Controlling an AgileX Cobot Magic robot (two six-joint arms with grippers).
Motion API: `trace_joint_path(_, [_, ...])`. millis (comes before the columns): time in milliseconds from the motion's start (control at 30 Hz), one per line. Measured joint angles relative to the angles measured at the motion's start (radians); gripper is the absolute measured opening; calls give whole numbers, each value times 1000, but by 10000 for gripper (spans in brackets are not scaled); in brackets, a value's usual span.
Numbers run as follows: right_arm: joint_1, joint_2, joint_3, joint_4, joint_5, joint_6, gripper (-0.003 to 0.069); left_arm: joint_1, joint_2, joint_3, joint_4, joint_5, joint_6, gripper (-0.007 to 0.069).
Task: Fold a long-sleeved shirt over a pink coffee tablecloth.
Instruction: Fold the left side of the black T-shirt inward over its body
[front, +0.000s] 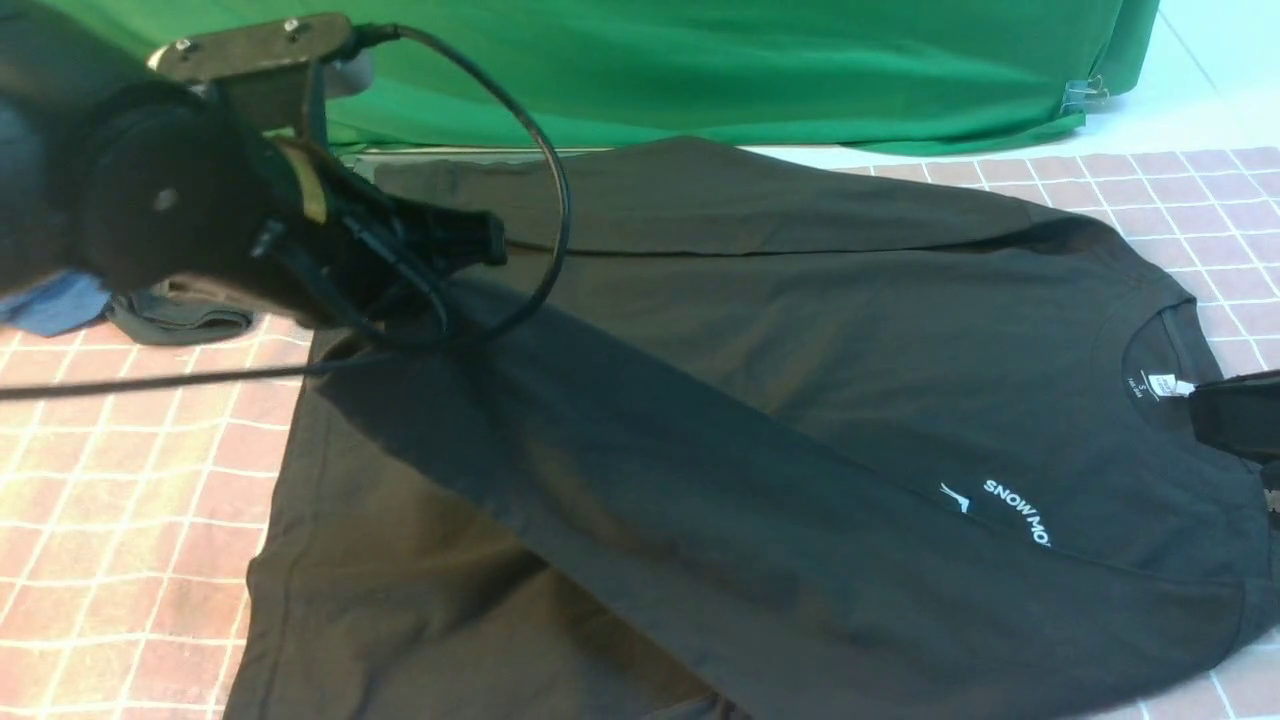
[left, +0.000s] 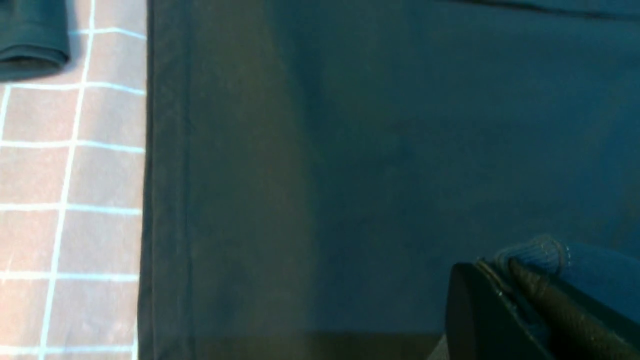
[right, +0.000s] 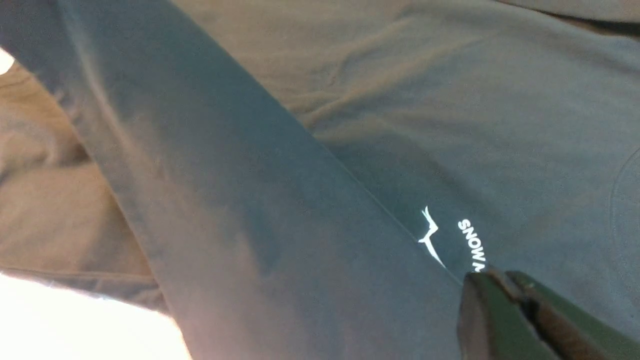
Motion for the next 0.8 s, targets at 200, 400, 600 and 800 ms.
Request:
trace_joint_path(200, [0, 0, 0, 0, -11, 5, 42, 87, 130, -40, 4, -44, -9, 46])
trace_joint_path(400, [0, 0, 0, 0, -11, 8, 43, 133, 222, -44, 7, -161, 6, 46])
trace_joint_path(600, [0, 0, -1, 1, -11, 8, 45, 144, 282, -45, 73, -281, 7, 46])
trace_joint_path(800, [0, 0, -1, 1, -10, 8, 45, 168, 319, -45, 130, -369, 9, 46])
